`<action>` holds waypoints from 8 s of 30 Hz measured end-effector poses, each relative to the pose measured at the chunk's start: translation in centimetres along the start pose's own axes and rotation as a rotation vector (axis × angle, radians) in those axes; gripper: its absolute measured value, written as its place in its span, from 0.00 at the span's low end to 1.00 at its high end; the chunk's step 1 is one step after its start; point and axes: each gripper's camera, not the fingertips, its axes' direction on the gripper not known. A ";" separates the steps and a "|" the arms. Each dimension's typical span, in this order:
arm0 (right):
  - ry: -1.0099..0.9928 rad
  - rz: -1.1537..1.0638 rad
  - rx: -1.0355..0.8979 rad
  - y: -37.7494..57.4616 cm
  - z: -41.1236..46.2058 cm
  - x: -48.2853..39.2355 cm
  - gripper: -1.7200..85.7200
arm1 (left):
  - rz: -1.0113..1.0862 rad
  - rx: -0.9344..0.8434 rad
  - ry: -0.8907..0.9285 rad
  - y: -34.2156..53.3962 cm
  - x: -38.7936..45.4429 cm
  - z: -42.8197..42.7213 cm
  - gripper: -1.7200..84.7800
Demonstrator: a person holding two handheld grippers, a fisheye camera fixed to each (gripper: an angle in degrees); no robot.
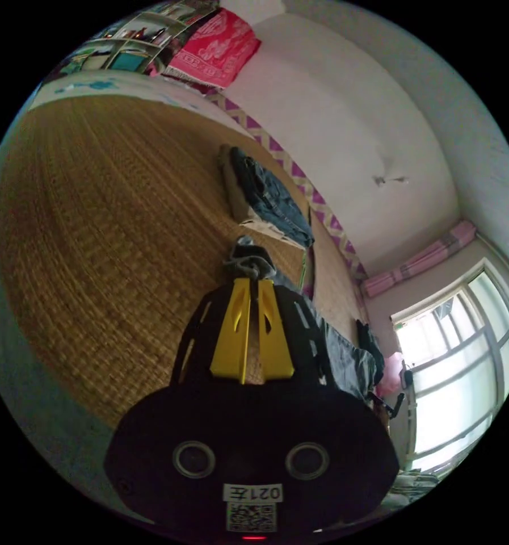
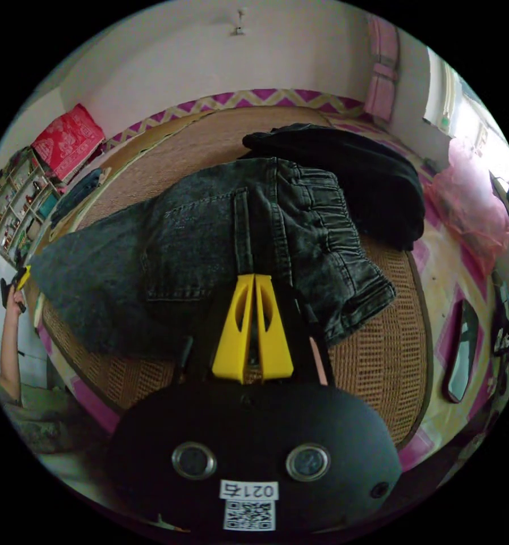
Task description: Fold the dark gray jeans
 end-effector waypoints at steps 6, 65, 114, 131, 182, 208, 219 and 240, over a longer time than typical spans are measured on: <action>-0.122 -0.102 0.104 -0.2 -3.9 -0.7 0.02 | 0.020 0.002 -0.057 -3.6 -2.6 -0.1 0.01; -0.378 -0.533 0.121 25.4 -16.0 5.2 0.02 | 0.659 -0.152 0.232 23.4 3.4 -12.5 0.01; -0.128 -0.403 -0.044 -1.6 -7.6 0.2 0.01 | 0.879 -0.477 -0.316 6.9 19.0 9.2 0.08; -0.223 -0.314 -0.149 -3.9 -3.9 4.2 0.01 | 0.749 -0.437 -0.334 3.3 17.0 9.8 0.02; -0.677 0.693 0.240 29.4 -14.7 21.9 0.11 | -0.344 0.009 0.099 17.8 -6.7 -17.5 0.02; -1.000 0.516 0.336 15.8 -16.5 20.5 0.04 | -0.009 -0.018 0.097 3.5 5.0 -14.7 0.01; -0.744 0.568 0.091 -5.8 -0.9 20.5 0.07 | 0.114 -0.356 -0.255 -8.3 9.4 10.4 0.01; -0.578 -0.032 -0.033 -3.0 4.9 0.9 0.03 | 0.314 -0.086 -0.258 -7.2 4.6 9.9 0.01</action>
